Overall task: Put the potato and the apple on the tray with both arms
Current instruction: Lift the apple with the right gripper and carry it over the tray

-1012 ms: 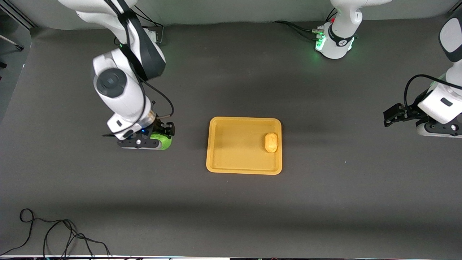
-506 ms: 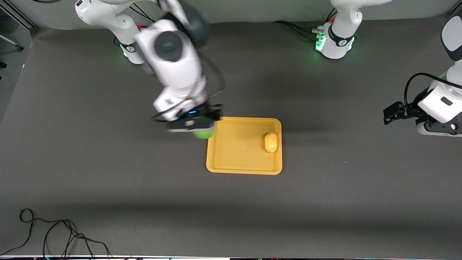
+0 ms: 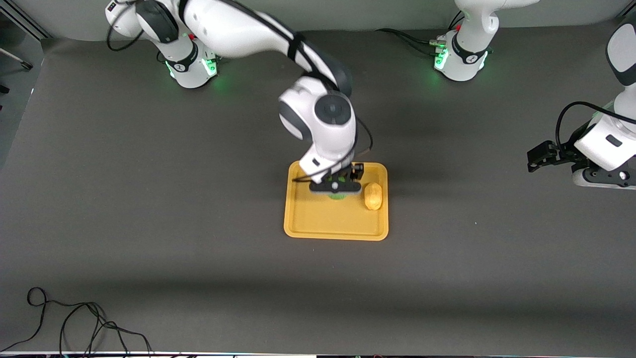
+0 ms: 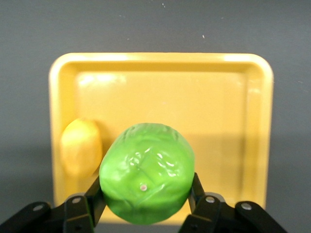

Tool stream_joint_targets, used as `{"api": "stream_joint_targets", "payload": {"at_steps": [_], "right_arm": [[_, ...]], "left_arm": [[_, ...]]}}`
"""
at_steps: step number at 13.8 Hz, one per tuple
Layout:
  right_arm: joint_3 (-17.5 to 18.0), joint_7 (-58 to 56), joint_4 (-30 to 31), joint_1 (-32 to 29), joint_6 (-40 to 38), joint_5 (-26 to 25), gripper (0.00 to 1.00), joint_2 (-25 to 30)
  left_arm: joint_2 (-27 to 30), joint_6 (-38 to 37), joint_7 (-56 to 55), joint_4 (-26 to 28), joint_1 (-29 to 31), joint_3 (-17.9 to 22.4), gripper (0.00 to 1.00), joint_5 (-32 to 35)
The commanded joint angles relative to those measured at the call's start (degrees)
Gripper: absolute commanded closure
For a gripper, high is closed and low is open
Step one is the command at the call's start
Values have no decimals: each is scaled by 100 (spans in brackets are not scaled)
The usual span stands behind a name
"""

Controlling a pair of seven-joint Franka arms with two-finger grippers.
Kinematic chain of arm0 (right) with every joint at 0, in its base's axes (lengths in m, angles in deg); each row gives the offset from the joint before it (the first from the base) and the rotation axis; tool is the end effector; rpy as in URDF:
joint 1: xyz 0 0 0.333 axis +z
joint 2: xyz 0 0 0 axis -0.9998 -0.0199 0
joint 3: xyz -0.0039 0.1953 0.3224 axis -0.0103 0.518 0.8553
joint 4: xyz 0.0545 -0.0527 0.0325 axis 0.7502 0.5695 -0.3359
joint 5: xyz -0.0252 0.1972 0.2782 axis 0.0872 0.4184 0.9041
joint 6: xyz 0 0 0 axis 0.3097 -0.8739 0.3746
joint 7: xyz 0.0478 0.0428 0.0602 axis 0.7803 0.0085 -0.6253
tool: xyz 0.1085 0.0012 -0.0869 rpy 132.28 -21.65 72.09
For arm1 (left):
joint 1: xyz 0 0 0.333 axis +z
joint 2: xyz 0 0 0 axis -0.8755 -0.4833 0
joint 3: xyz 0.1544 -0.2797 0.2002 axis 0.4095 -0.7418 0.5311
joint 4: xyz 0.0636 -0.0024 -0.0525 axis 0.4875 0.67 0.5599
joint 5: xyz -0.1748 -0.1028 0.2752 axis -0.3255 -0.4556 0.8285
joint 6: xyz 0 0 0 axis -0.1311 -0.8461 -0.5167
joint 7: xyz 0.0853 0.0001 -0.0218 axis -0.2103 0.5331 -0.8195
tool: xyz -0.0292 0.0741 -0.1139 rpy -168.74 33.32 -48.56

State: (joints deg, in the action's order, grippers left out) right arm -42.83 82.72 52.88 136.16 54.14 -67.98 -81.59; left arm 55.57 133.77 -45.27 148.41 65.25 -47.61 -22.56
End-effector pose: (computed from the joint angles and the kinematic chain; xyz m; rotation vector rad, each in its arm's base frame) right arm 0.5430 0.5550 0.3295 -3.1344 0.0933 -0.1090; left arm 0.5305 -0.0172 0.5879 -3.1342 0.1304 -0.0402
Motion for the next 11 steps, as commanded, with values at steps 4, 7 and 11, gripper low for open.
{"api": "stream_joint_targets", "payload": {"at_steps": [4, 7, 11], "right_arm": [[-57, 110, -334, -133, 435, -312, 56, -709], [-57, 118, -334, -142, 575, -304, 56, -824], [-39, 154, -1, -133, 1094, -269, 55, -868]], "left_arm": [[-46, -75, 41, -108, 16, -25, 1, 46], [-46, -93, 41, -108, 16, -25, 1, 46], [-46, -119, -3, -108, -10, -25, 1, 46]]}}
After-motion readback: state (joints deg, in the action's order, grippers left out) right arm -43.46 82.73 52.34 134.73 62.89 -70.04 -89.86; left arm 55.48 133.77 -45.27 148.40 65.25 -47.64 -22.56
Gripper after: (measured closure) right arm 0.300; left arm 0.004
